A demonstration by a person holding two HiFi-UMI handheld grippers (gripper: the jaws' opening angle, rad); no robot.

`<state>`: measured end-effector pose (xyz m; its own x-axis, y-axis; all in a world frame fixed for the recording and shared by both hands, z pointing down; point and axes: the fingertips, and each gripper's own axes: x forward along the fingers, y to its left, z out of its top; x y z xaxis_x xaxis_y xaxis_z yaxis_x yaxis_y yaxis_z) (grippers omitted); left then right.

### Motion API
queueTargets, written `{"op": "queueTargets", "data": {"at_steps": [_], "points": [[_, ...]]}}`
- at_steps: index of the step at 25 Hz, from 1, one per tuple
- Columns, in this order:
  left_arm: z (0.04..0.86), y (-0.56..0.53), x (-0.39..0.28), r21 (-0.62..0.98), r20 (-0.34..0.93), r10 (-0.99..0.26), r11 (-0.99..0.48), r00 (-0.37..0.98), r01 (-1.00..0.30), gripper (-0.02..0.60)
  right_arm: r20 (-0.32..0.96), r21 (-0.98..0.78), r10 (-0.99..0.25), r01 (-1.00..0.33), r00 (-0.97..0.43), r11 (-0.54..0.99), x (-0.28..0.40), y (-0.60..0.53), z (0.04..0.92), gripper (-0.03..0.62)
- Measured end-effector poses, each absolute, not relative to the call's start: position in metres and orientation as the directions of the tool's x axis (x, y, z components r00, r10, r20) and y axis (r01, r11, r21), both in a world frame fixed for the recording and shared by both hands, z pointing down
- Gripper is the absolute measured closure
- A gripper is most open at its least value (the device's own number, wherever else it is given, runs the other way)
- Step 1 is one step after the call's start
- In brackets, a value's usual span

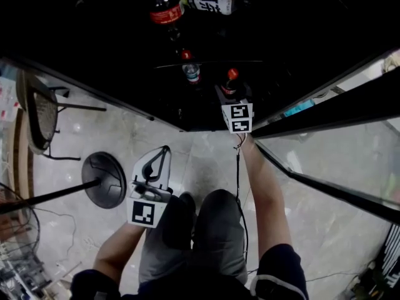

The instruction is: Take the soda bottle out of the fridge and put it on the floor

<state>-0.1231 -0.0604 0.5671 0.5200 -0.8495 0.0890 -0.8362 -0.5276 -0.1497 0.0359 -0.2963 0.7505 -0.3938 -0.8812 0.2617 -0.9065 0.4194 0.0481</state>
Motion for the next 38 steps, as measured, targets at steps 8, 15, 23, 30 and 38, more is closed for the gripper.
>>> {"op": "queueTargets", "data": {"at_steps": [8, 15, 23, 30, 38], "points": [[0.570, -0.061, -0.122, -0.152, 0.080, -0.847, -0.532, 0.526, -0.833, 0.558, 0.268, 0.056, -0.789, -0.809, -0.552, 0.585, 0.014, -0.209, 0.745, 0.271], [0.585, -0.057, -0.124, -0.154, 0.072, -0.846, -0.533, 0.529, -0.832, 0.558, 0.294, 0.016, -0.720, -0.750, -0.628, 0.661, 0.006, -0.136, 0.770, 0.272], [0.620, -0.061, -0.129, -0.183, 0.082, -0.836, -0.547, 0.542, -0.817, 0.558, 0.334, -0.038, -0.701, -0.752, -0.631, 0.658, 0.020, -0.090, 0.834, 0.272], [0.635, -0.059, -0.126, -0.198, 0.059, -0.813, -0.578, 0.579, -0.792, 0.558, 0.388, -0.043, -0.695, -0.765, -0.606, 0.643, 0.021, -0.072, 0.900, 0.272], [0.650, -0.059, -0.130, -0.219, 0.047, -0.794, -0.600, 0.606, -0.769, 0.558, 0.404, -0.036, -0.714, -0.790, -0.571, 0.612, 0.020, -0.070, 0.953, 0.272]]}}
